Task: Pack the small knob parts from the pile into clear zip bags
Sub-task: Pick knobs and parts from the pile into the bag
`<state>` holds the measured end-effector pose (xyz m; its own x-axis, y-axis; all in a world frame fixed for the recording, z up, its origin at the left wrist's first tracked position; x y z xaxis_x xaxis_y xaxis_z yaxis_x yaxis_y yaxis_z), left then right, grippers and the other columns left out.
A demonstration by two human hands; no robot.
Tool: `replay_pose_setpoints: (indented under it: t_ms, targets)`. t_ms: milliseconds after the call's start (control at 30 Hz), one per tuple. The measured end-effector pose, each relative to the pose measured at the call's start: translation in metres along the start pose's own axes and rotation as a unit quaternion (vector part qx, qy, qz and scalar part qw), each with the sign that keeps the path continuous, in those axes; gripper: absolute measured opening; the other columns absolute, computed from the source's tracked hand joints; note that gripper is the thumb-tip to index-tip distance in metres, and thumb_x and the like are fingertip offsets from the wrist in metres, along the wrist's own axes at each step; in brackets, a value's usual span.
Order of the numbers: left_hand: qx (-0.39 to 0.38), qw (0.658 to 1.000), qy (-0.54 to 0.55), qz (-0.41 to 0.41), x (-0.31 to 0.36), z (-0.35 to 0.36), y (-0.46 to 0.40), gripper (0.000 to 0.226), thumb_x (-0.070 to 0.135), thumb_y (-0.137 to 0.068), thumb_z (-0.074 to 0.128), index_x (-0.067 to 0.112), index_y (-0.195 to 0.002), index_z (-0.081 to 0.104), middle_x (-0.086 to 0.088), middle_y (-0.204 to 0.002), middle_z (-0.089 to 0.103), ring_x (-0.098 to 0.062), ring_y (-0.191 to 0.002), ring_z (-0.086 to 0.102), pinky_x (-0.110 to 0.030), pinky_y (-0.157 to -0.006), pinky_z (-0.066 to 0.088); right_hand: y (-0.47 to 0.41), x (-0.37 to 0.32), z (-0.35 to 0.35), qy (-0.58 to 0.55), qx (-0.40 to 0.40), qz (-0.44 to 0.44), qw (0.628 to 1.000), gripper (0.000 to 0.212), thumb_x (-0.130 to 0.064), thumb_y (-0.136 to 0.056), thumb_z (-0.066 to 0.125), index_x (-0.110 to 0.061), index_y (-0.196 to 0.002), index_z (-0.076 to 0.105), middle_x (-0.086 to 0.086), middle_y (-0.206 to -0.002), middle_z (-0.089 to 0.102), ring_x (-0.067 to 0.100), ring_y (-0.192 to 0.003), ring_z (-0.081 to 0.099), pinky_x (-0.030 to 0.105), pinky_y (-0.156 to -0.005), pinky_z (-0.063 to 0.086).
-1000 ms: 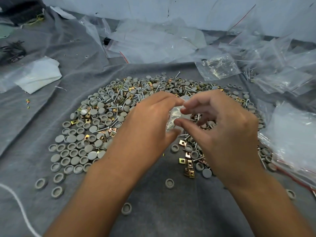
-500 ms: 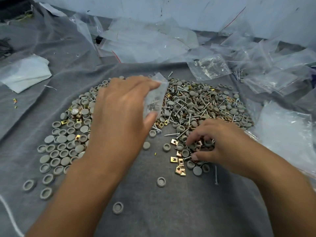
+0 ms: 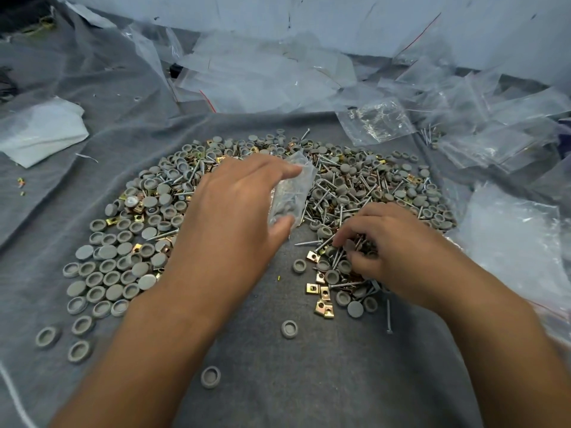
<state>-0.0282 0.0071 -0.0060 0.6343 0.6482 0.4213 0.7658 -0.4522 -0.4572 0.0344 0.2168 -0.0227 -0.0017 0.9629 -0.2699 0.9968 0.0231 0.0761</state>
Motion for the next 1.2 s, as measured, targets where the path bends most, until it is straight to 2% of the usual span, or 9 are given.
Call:
replay_pose_setpoints:
  t_ms: [300, 467, 600, 700, 900, 967, 1067, 1133, 1200]
  targets:
    - [-0.003, 1.000, -0.002, -0.017, 0.001, -0.001, 0.000, 0.055, 0.023, -0.077, 0.082, 0.023, -0.129, 0.065, 0.009, -0.125, 0.066, -0.013, -0.109, 0.059, -0.037, -0.103, 0.045, 0.000, -0.003, 0.001, 0.054, 0.003, 0.020, 0.998, 0.015, -0.055, -0.083, 0.063, -0.046, -0.089, 0.052, -0.025, -0.098, 0.045, 0.006, -0.100, 0.039, 0.030, -0.074, 0.039]
    - [-0.004, 1.000, 0.001, -0.020, 0.001, -0.002, 0.000, 0.054, 0.023, -0.077, 0.080, 0.023, -0.129, 0.065, 0.009, -0.124, 0.066, -0.014, -0.107, 0.059, -0.039, -0.102, 0.046, 0.001, -0.001, 0.001, 0.043, -0.006, -0.003, 0.999, 0.013, -0.052, -0.086, 0.061, -0.043, -0.088, 0.053, -0.026, -0.094, 0.047, 0.004, -0.097, 0.042, 0.030, -0.080, 0.044]
    - [-0.007, 1.000, 0.004, -0.023, 0.002, -0.002, -0.001, 0.053, 0.027, -0.077, 0.076, 0.024, -0.129, 0.065, 0.009, -0.124, 0.065, -0.013, -0.108, 0.059, -0.039, -0.102, 0.047, 0.001, 0.001, 0.000, -0.001, 0.003, 0.011, 1.000, 0.019, -0.046, -0.090, 0.068, -0.045, -0.081, 0.052, -0.026, -0.087, 0.051, -0.007, -0.086, 0.046, 0.019, -0.066, 0.039]
    - [-0.009, 1.000, 0.005, -0.025, 0.002, -0.002, -0.001, 0.053, 0.027, -0.078, 0.076, 0.024, -0.129, 0.065, 0.009, -0.125, 0.065, -0.013, -0.109, 0.059, -0.039, -0.103, 0.047, 0.000, 0.001, 0.001, 0.000, -0.009, 0.013, 1.000, 0.019, -0.042, -0.088, 0.074, -0.044, -0.083, 0.056, -0.023, -0.086, 0.055, -0.007, -0.079, 0.051, 0.015, -0.062, 0.039]
    - [-0.013, 1.000, 0.000, -0.023, 0.002, -0.001, -0.001, 0.052, 0.029, -0.079, 0.074, 0.025, -0.131, 0.064, 0.009, -0.126, 0.065, -0.012, -0.109, 0.058, -0.033, -0.104, 0.043, -0.002, -0.002, 0.008, -0.065, -0.018, 0.007, 0.998, 0.018, -0.031, -0.090, 0.070, -0.041, -0.093, 0.056, -0.022, -0.082, 0.061, -0.013, -0.084, 0.055, 0.014, -0.058, 0.044]
    - [-0.012, 1.000, 0.003, -0.021, 0.001, -0.001, -0.001, 0.052, 0.026, -0.080, 0.076, 0.024, -0.130, 0.064, 0.009, -0.126, 0.065, -0.012, -0.109, 0.058, -0.034, -0.103, 0.044, -0.002, -0.001, 0.007, -0.101, 0.005, 0.010, 0.995, 0.016, -0.031, -0.093, 0.065, -0.043, -0.098, 0.056, -0.022, -0.082, 0.061, -0.013, -0.079, 0.055, 0.012, -0.057, 0.043]
    - [-0.008, 1.000, 0.008, -0.020, 0.000, -0.002, -0.001, 0.052, 0.026, -0.079, 0.076, 0.024, -0.130, 0.064, 0.009, -0.125, 0.065, -0.010, -0.109, 0.056, -0.031, -0.102, 0.043, 0.000, -0.001, 0.004, -0.129, 0.076, 0.005, 0.989, 0.012, -0.039, -0.096, 0.057, -0.047, -0.104, 0.059, -0.026, -0.087, 0.060, -0.013, -0.086, 0.053, 0.011, -0.061, 0.037]
    - [-0.007, 1.000, 0.010, -0.018, 0.001, -0.001, -0.001, 0.053, 0.027, -0.078, 0.075, 0.024, -0.130, 0.064, 0.009, -0.125, 0.065, -0.005, -0.105, 0.053, -0.027, -0.101, 0.041, 0.001, -0.004, 0.001, -0.202, 0.138, -0.008, 0.970, 0.010, -0.037, -0.098, 0.057, -0.042, -0.100, 0.065, -0.020, -0.080, 0.062, -0.007, -0.074, 0.056, 0.009, -0.058, 0.039]
    - [-0.009, 1.000, 0.018, -0.014, 0.002, 0.000, 0.000, 0.054, 0.026, -0.077, 0.076, 0.023, -0.129, 0.064, 0.008, -0.124, 0.065, -0.006, -0.103, 0.055, -0.031, -0.100, 0.046, 0.002, -0.013, -0.002, -0.304, 0.186, -0.031, 0.934, 0.012, -0.036, -0.100, 0.056, -0.037, -0.100, 0.068, -0.012, -0.080, 0.064, 0.002, -0.059, 0.052, 0.017, -0.051, 0.040]
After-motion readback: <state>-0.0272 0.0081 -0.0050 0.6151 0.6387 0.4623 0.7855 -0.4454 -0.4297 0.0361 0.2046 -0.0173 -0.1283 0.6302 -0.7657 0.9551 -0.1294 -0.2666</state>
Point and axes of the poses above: each hand's wrist, its own y-axis away from the middle knuckle, its own z-axis out of the palm, x = y × z, the point moved 1 cm from there along -y, towards the middle knuckle
